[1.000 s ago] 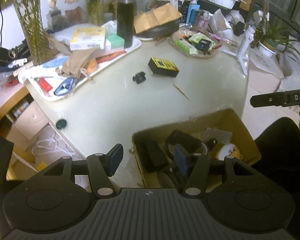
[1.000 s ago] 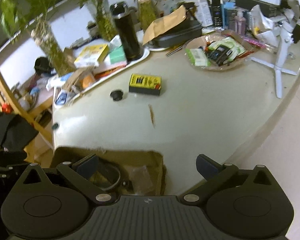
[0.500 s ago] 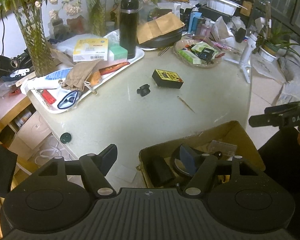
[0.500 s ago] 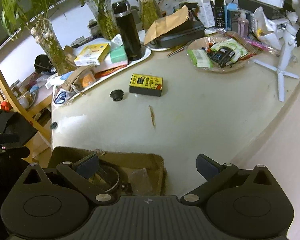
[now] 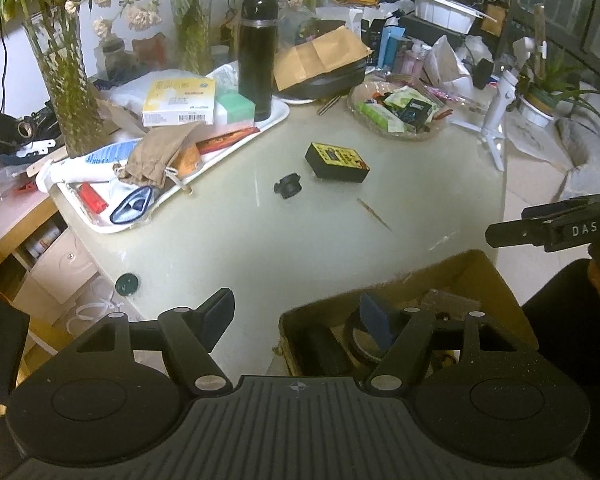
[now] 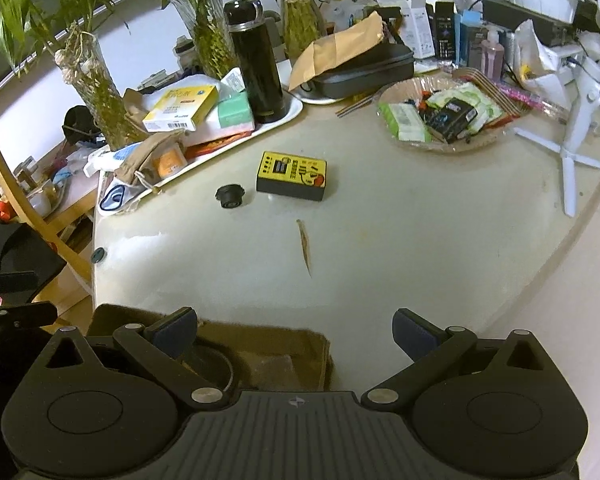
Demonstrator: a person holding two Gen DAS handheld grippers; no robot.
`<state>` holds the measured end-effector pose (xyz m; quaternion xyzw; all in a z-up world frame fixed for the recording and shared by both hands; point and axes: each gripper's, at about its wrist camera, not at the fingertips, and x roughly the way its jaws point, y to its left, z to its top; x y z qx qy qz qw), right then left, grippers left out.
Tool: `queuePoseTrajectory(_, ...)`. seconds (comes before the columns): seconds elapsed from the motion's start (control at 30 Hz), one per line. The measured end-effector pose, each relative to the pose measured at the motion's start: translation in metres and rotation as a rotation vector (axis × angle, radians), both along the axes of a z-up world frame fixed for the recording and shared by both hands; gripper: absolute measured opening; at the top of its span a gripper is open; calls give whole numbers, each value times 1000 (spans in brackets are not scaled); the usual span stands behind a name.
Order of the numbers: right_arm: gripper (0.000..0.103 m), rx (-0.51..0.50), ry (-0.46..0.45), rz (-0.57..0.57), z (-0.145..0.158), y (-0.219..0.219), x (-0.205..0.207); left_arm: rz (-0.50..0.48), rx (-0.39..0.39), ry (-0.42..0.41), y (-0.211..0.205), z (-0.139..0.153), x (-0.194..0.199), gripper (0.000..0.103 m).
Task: Organize rigid objects
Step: 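Open both tools to drop the cylinder and plate into the box, withdraw, then move the right tool to the yellow printed box and close on it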
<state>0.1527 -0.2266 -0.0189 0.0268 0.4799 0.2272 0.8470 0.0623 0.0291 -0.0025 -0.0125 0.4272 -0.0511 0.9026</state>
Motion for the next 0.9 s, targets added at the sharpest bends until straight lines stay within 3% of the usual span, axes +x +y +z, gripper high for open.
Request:
queuePoseTrajectory(0.4,103,-9,-48,17,-8,16,20,1,-1,-32,3,-4,12,69)
queuePoseTrajectory(0.5,103,-6,-44,22,-11,20,28,11,-8,-32,4,-6,15,71)
queuePoseTrajectory(0.6,103,1,-29,29,-14,24,39,14,-13,-40,5,-8,17,79)
queuePoseTrajectory(0.9,103,10,-11,40,-24,36,70,3,-19,-39,6,-15,24,79)
